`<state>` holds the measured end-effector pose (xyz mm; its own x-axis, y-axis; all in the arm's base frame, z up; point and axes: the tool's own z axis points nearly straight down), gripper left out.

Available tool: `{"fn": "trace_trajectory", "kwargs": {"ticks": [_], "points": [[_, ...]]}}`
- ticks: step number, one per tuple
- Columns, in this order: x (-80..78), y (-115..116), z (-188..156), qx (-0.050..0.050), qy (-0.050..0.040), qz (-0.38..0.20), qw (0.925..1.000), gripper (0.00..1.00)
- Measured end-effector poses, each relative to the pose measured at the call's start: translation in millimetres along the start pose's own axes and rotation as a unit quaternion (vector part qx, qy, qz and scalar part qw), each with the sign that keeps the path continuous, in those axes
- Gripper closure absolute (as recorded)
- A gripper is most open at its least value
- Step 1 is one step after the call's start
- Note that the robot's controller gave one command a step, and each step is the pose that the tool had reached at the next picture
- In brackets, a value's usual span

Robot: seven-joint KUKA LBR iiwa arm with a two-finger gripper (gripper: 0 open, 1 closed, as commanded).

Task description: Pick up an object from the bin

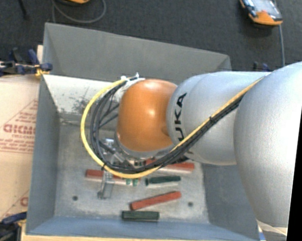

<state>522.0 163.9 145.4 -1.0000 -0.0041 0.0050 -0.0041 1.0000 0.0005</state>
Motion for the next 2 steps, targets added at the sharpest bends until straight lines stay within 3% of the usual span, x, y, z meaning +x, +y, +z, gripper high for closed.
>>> {"fn": "trace_trajectory", "kwargs": {"ticks": [1, 2], "points": [[-29.7, -21.9, 79.3, 0.002, -0.0011, -0.017, 0.9999, 0.00], [-30.5, -19.1, 74.5, -0.001, -0.0038, -0.016, 0.9999, 1.00]]}}
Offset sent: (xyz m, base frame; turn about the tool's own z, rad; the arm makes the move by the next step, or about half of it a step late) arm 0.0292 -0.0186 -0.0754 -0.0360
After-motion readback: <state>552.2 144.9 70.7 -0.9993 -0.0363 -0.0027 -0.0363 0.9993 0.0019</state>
